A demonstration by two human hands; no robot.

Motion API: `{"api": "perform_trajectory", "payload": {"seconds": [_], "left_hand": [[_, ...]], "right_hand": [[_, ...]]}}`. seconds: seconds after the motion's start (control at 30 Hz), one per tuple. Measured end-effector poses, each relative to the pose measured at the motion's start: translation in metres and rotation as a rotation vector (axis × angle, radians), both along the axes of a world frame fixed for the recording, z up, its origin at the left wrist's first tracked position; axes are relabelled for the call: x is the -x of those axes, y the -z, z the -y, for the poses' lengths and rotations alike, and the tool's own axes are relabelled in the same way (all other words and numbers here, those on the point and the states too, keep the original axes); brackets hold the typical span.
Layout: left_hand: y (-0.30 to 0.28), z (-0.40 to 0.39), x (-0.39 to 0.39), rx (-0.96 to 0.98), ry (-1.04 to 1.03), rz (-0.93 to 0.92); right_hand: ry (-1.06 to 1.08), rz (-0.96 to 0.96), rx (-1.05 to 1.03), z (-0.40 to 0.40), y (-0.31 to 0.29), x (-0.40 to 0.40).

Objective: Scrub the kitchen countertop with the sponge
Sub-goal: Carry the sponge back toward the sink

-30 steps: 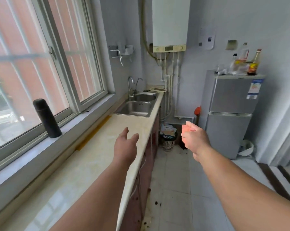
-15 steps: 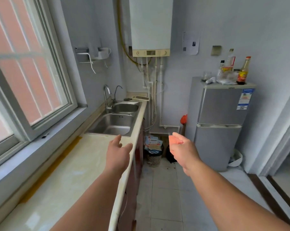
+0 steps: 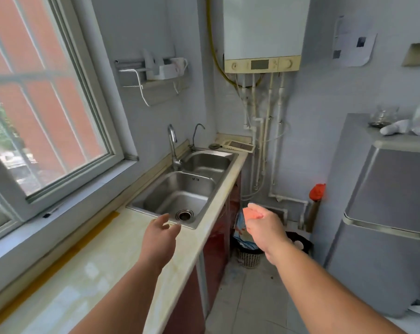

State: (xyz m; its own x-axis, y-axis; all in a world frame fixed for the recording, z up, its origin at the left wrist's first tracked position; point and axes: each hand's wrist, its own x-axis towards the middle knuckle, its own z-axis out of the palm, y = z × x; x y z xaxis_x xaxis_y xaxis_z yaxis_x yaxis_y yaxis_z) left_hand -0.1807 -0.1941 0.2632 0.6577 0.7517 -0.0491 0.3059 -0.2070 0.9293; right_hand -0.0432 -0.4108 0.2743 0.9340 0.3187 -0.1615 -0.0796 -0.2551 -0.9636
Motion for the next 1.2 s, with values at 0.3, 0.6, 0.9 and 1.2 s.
{"api": "perform_trajectory", "payload": {"seconds": [0.3,0.6,0.9,1.2], "left_hand": [[0.026,-0.077,-0.099,0.027,-0.144,-0.025],[0.093,-0.209,-0.168,0.021,-0.289,-0.141],[0.165,-0.231,-0.185,-0.154,-0.349,-0.471],[0.236,-0.218,-0.234,-0.186,-0.461,-0.801]], "right_hand": [[-0.198,-0.023,0.031,-0.107,0.016,-0.118],[-0.402,-0.014,0.234,-0.248,0.049,-0.229],[-0.746,-0.056,0.364,-0.375,0.124,-0.267],[-1.171,-0.079,0.613,-0.447,0.238,-0.301]]}}
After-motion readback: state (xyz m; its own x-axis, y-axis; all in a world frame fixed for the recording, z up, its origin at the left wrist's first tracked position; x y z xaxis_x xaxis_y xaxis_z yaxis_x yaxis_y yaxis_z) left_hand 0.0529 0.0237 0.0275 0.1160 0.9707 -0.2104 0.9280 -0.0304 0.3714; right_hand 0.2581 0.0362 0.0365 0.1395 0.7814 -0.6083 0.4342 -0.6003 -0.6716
